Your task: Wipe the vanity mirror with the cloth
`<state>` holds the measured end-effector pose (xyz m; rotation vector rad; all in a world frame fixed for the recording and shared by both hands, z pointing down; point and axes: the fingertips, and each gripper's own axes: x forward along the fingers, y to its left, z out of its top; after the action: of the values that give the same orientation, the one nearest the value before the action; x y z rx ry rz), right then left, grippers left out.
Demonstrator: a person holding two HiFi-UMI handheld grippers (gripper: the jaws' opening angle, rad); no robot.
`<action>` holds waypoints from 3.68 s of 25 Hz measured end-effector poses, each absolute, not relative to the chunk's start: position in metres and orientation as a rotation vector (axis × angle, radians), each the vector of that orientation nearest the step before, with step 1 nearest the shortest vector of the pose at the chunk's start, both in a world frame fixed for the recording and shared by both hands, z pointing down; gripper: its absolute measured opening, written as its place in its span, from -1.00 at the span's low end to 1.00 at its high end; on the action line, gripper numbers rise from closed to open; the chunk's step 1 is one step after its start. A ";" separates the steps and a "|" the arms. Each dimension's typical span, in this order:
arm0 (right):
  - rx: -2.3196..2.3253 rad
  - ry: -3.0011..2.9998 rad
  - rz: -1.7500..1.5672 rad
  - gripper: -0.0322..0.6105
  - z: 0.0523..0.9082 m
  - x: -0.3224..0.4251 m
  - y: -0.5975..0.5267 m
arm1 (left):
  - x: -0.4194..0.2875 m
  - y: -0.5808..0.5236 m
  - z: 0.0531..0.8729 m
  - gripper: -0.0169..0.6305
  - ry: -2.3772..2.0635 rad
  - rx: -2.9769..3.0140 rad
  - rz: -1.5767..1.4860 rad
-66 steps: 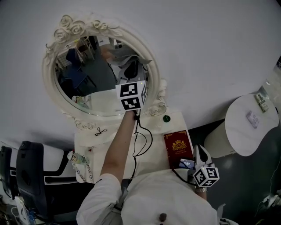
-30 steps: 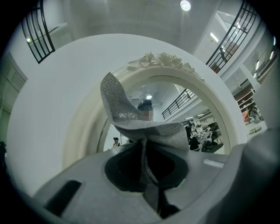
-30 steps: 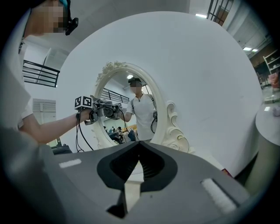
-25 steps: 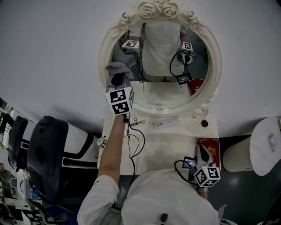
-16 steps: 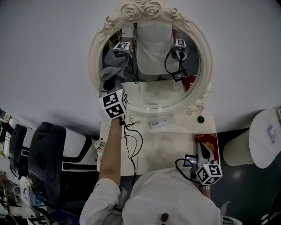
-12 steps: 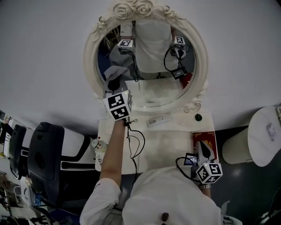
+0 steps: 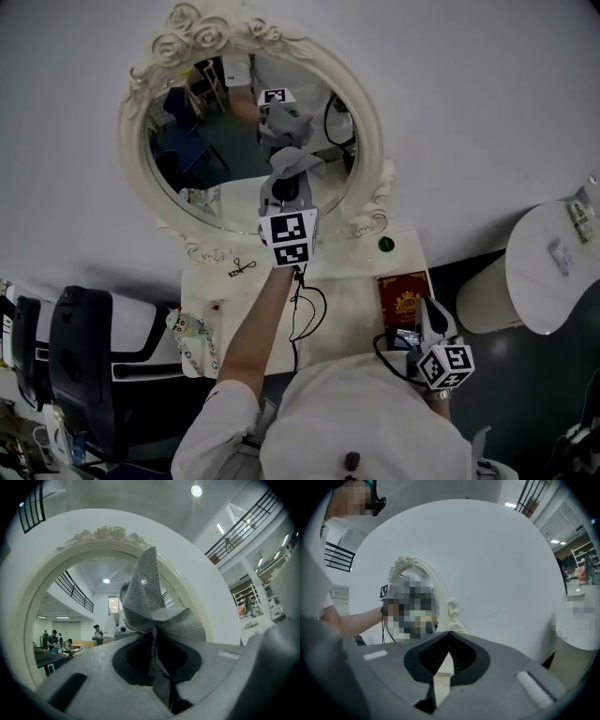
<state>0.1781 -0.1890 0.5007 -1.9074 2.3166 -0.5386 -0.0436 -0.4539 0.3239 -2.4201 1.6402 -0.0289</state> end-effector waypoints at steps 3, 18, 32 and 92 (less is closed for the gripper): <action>-1.961 2.273 -0.541 -0.88 0.506 0.209 -0.180 | -0.001 -0.456 0.338 -0.87 1.594 -2.472 -0.032; -2.109 2.175 -0.569 -0.88 0.516 0.272 -0.150 | 0.072 -0.480 0.361 -0.87 1.536 -2.560 -0.028; -1.982 2.305 -0.558 -0.88 0.510 0.204 -0.179 | -0.024 -0.480 0.363 -0.87 1.639 -2.491 -0.070; -1.866 2.635 -0.766 -0.88 0.561 0.137 -0.146 | -0.040 -0.474 0.464 -0.86 1.708 -2.570 0.003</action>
<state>0.1370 -0.1457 0.5614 -1.8663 2.6348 -0.7659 -0.0399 -0.4738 0.4638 -2.5698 1.7078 0.0026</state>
